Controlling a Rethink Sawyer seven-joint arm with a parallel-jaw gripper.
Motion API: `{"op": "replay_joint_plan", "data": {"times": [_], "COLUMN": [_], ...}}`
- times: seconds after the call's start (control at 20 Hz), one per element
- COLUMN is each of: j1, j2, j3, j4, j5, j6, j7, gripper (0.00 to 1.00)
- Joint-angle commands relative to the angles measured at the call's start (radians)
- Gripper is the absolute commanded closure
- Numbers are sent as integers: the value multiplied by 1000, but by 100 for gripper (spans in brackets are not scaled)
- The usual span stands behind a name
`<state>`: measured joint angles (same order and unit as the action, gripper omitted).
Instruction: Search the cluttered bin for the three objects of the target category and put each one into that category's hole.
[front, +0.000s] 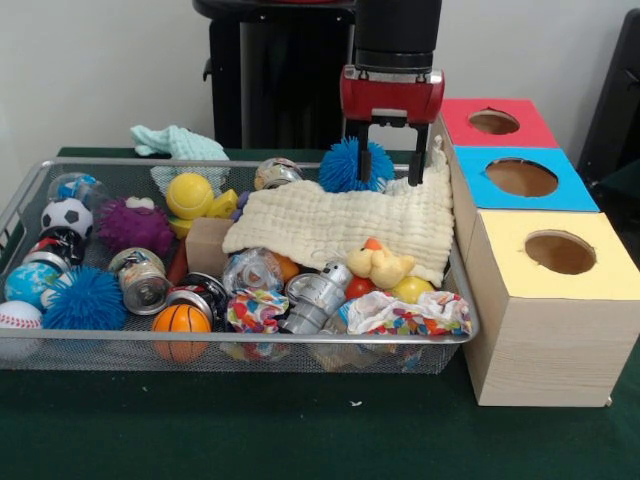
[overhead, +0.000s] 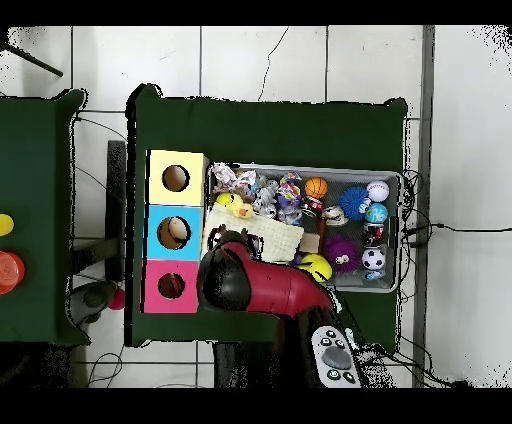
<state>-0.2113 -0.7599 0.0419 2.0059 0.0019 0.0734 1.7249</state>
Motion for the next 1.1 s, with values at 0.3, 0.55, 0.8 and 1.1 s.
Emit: {"op": "replay_joint_plan", "data": {"times": [0.3,0.55,0.8,1.1], "j1": [-4,14,-5,-9], "j2": [51,61,51,56], "j3": [9,-19,-5,-3], "j4": [-78,-111,-134,-140], "j5": [-68,-84,-69,-79], "j6": [-164,-206,-154,-156], "j7": [123,106,94,93], "gripper": [0,0,0,0]}}
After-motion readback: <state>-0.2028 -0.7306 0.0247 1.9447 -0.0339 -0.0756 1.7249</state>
